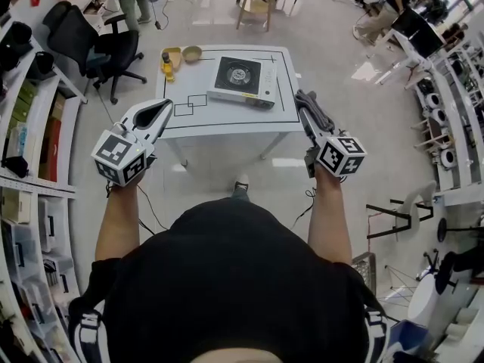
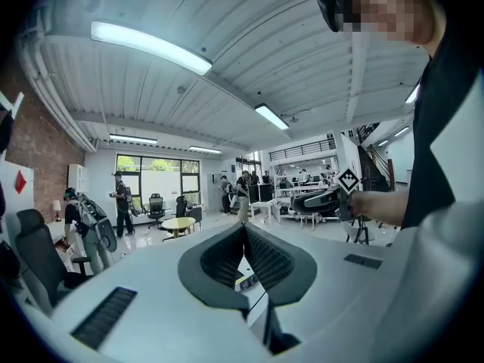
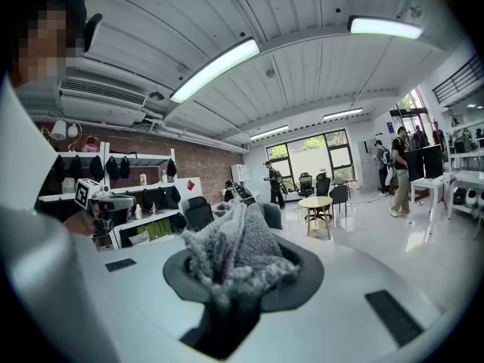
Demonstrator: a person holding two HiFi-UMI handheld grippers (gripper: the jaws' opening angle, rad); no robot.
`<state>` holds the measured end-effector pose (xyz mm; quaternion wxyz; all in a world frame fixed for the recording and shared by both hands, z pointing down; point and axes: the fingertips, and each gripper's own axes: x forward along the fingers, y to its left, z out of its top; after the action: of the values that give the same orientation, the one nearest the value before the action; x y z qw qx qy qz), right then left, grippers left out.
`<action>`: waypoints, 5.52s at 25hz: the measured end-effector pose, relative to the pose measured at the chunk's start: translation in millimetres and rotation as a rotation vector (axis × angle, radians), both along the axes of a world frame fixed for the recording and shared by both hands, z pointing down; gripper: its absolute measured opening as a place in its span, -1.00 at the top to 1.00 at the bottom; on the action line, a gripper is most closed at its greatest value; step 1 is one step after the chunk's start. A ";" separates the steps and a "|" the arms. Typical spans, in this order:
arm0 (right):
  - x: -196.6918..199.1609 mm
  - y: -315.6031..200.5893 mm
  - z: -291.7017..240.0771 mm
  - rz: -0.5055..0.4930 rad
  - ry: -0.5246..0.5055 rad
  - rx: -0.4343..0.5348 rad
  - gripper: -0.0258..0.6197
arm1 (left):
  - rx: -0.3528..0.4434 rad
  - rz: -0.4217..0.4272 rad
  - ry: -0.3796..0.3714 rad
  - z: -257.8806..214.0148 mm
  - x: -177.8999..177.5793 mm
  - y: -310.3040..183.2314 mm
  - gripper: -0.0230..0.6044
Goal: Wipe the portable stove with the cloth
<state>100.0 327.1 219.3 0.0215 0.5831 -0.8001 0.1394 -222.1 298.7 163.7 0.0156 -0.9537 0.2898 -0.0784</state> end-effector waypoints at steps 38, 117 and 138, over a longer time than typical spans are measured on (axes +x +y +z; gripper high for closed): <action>57.6 -288.7 63.1 -0.206 -0.005 -0.120 0.55 | -0.117 -0.113 -0.038 55.7 86.1 -244.6 0.85; 86.3 -505.5 126.4 -0.353 0.028 -0.204 0.55 | -0.222 -0.197 -0.059 120.2 122.7 -420.1 0.85; -54.4 -532.8 230.4 -0.635 0.130 -0.372 0.55 | -0.390 -0.265 -0.041 212.7 69.6 -433.3 0.85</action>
<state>45.6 -205.7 449.7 0.2199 0.2998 -0.8991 0.2313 -152.5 -134.6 376.4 -0.1735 -0.8906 0.3913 -0.1538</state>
